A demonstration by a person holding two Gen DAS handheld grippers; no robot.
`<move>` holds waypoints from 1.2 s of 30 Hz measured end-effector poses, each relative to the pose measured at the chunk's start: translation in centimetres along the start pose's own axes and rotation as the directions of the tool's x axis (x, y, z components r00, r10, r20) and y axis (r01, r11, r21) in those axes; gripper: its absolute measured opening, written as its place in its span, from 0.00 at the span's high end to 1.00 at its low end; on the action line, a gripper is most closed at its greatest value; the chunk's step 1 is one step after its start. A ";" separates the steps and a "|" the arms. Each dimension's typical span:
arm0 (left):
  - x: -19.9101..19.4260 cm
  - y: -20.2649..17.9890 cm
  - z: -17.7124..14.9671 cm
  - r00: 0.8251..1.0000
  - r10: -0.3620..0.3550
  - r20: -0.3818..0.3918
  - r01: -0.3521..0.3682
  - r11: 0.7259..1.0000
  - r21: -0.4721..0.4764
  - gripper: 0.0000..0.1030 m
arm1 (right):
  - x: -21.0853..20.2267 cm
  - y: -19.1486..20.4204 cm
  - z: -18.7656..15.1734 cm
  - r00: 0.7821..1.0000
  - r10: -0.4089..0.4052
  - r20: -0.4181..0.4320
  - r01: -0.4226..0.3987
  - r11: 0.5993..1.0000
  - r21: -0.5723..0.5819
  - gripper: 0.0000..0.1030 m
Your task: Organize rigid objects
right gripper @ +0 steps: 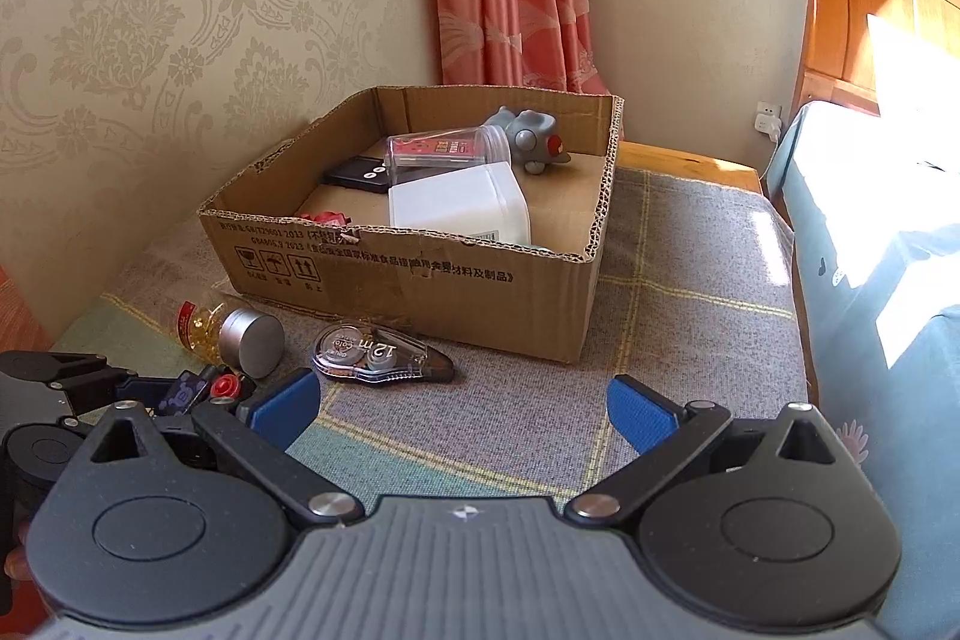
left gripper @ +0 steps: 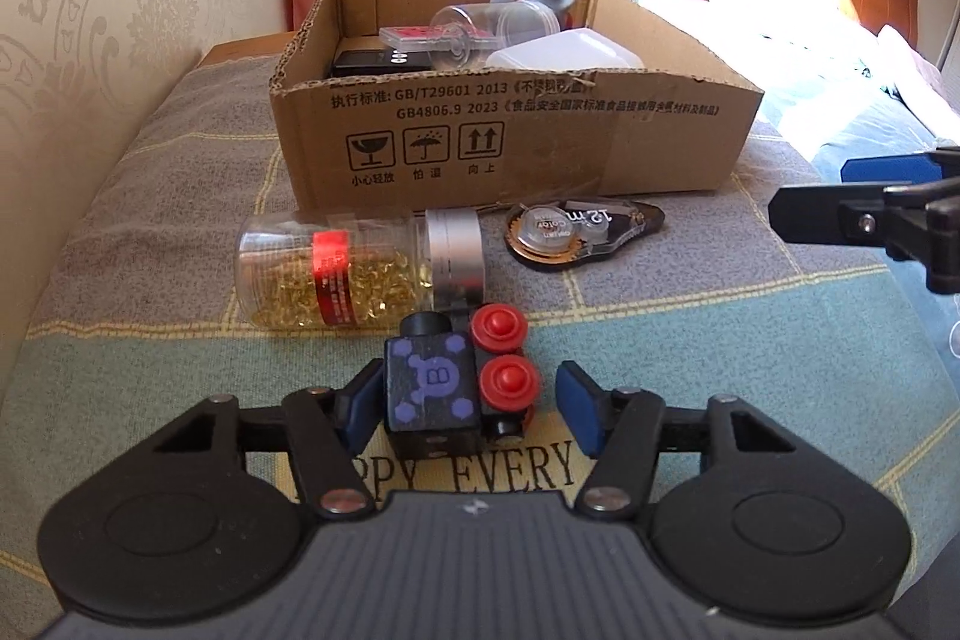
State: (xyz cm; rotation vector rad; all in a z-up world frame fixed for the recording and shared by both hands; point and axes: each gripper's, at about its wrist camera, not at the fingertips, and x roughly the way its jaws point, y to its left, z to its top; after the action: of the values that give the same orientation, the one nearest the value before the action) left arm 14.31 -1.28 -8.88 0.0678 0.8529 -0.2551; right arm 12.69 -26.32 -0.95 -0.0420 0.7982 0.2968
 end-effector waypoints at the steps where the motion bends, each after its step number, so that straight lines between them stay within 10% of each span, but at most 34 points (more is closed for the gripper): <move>1: 0.0 0.2 0.0 1.000 -0.002 0.000 0.002 1.000 -0.004 0.53 | 0.1 0.2 -0.1 1.000 -0.004 -0.007 0.004 1.000 -0.008 0.00; 20: -5.5 1.0 6.1 0.992 -0.015 0.122 0.006 0.997 0.079 0.53 | 0.2 0.6 -1.6 0.999 0.002 -0.034 -0.001 1.000 0.022 0.00; 31: 0.7 1.8 14.1 0.980 0.065 0.187 -0.079 0.995 0.065 0.52 | -0.3 -0.1 -1.9 1.000 -0.003 -0.030 0.005 0.999 0.047 0.00; 32: 1.2 1.9 14.3 0.980 0.075 0.185 -0.087 0.995 0.057 0.49 | -0.3 -0.2 -1.9 0.999 -0.004 -0.032 0.005 0.999 0.049 0.00; 34: 1.3 2.3 14.4 0.978 0.088 0.188 -0.095 0.995 0.030 0.11 | -0.3 -0.2 -2.0 0.999 -0.005 -0.034 0.007 0.999 0.051 0.00; 36: 0.8 2.3 14.0 0.972 0.101 0.213 -0.108 0.994 0.019 0.01 | -0.3 -0.3 -2.0 0.999 -0.007 -0.037 0.009 0.999 0.052 0.00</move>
State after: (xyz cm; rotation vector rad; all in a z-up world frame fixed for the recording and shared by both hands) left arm 25.71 -1.43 -0.39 0.1113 0.6314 -0.1726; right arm 11.19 -26.99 -2.19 -0.0021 0.8413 0.2680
